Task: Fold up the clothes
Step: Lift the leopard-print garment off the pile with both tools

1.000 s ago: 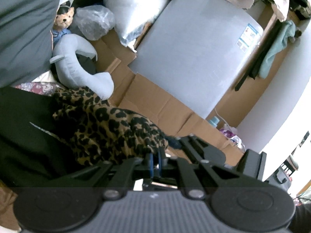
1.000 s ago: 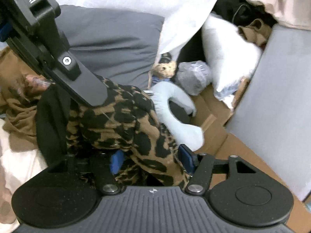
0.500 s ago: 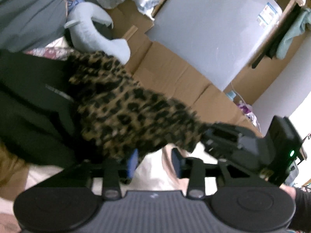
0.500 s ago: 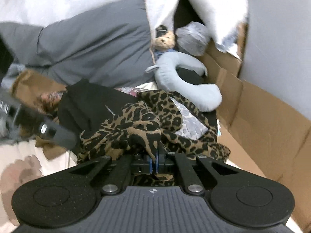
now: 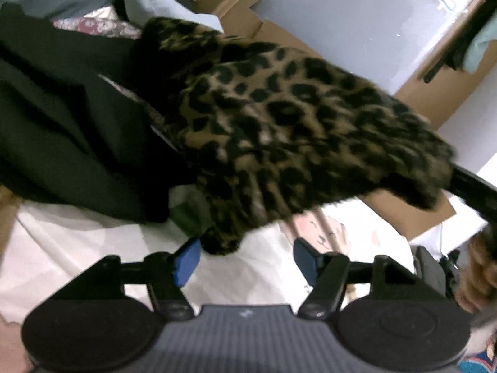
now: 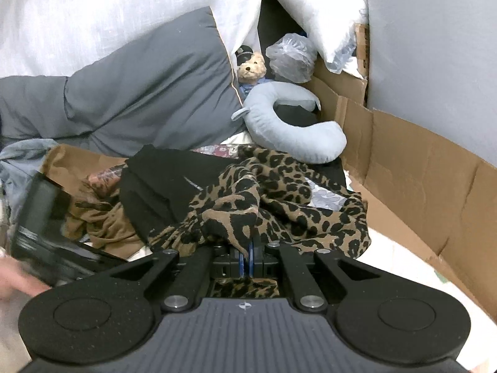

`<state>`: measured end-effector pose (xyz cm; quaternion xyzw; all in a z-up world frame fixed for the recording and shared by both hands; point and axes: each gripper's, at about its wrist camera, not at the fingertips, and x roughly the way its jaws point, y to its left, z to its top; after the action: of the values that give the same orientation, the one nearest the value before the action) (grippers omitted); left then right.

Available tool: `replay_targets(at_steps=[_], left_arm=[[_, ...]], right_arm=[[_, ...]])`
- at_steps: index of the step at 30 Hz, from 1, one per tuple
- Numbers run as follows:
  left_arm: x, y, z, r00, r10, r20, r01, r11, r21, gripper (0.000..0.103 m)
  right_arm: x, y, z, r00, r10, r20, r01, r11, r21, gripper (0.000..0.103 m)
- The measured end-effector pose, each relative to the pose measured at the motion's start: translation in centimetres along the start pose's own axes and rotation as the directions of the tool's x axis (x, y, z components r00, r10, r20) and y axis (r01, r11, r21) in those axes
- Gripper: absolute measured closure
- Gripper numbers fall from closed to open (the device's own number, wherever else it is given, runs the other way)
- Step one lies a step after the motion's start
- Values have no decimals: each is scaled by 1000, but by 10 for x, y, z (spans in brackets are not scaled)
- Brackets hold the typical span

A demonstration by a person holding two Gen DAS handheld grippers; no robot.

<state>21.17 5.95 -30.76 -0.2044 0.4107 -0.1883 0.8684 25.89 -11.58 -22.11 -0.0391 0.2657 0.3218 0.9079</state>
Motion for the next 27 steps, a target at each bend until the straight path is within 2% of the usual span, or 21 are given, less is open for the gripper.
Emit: replay_targets(at_steps=[5,11,13,16,18,21,27], left_arm=[[20,2,0,1000,1,14,-2,1000,21,30],[36,-2,-3,999,-41,4,41,996,78,31],[39,-4,-6,998,-59,1,59,995,86,36],[37,-9,-8,998,-68,11,67,992,111,53],[33,-11,-8,998,-66,19,63,990,126,77],[21,-16,-6,997,-65,36,59,987,150,83],[-16,-23,-2,996,-78,50,65,975,214,87]], right_arm=[[-18,-4,-10,1000,-10,-12,11,998,57,102],[-37,-17,-24,999,-40,-29,43,990,133,102],[-45,-23,-31,998,-54,-38,60,985,159,102],[-55,-30,-43,996,-74,-56,83,978,193,102],[-60,-34,-51,994,-82,-67,94,972,213,102],[-69,-35,-61,993,-91,-78,107,967,231,102],[-89,-28,-74,994,-82,-77,100,958,269,102]])
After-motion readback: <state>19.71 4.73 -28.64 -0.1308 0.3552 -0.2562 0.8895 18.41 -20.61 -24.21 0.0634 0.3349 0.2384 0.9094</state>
